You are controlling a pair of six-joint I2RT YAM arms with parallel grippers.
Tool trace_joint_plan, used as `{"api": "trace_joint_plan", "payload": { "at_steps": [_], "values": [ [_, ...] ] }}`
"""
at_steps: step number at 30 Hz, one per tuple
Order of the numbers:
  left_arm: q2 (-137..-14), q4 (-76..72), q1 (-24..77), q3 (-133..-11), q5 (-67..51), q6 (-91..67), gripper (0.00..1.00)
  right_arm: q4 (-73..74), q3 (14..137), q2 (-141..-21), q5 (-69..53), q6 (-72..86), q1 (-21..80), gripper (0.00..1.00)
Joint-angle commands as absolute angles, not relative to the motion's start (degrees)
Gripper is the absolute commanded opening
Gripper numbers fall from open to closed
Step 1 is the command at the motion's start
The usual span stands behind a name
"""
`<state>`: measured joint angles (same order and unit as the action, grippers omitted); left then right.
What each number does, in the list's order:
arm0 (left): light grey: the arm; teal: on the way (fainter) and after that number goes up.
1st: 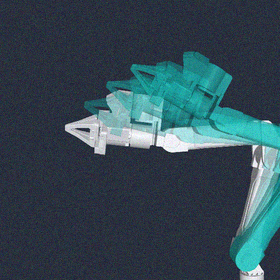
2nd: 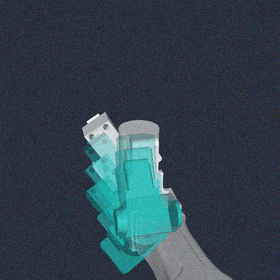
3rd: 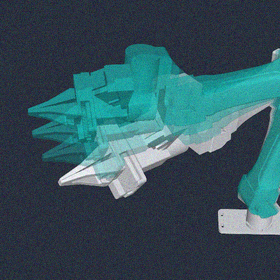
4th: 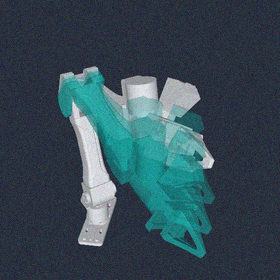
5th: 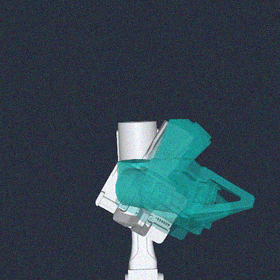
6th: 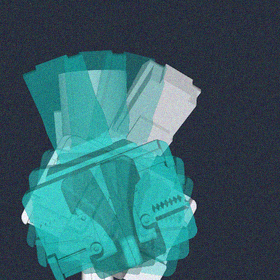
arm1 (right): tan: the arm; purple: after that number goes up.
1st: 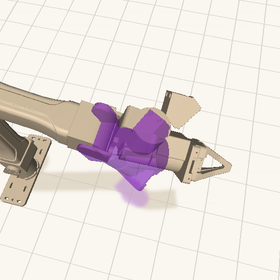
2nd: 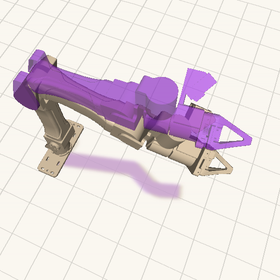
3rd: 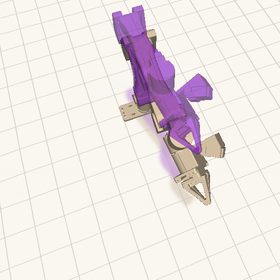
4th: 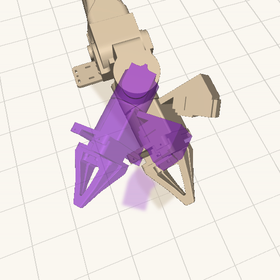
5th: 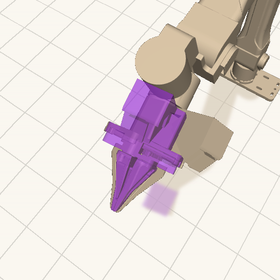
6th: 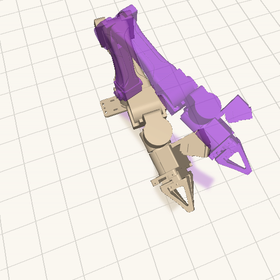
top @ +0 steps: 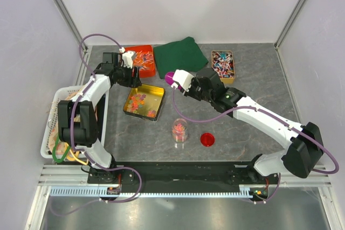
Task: Pack the candies
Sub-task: Pick up the storage box at the center of the board.
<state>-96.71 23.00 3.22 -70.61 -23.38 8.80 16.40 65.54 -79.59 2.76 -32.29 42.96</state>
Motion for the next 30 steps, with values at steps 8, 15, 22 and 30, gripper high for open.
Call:
{"api": "trace_joint_plan", "payload": {
  "at_steps": [8,15,22,30],
  "values": [
    [-99.84,13.98,3.87,-67.15,-5.63,12.48,0.67,15.47,68.11,-79.1,1.67,-32.43,42.89,0.0],
    [-102.22,12.22,5.01,-66.36,-4.57,12.22,0.63,16.43,68.29,-79.01,1.41,-32.78,42.89,0.0],
    [-104.5,10.02,7.11,-65.83,-1.5,13.18,0.51,18.54,69.78,-79.1,0.97,-33.83,42.89,0.0],
    [-105.82,9.32,8.52,-65.04,-0.18,14.24,0.39,26.36,74.34,-79.01,1.67,-38.31,43.24,0.0]
  ]
}}
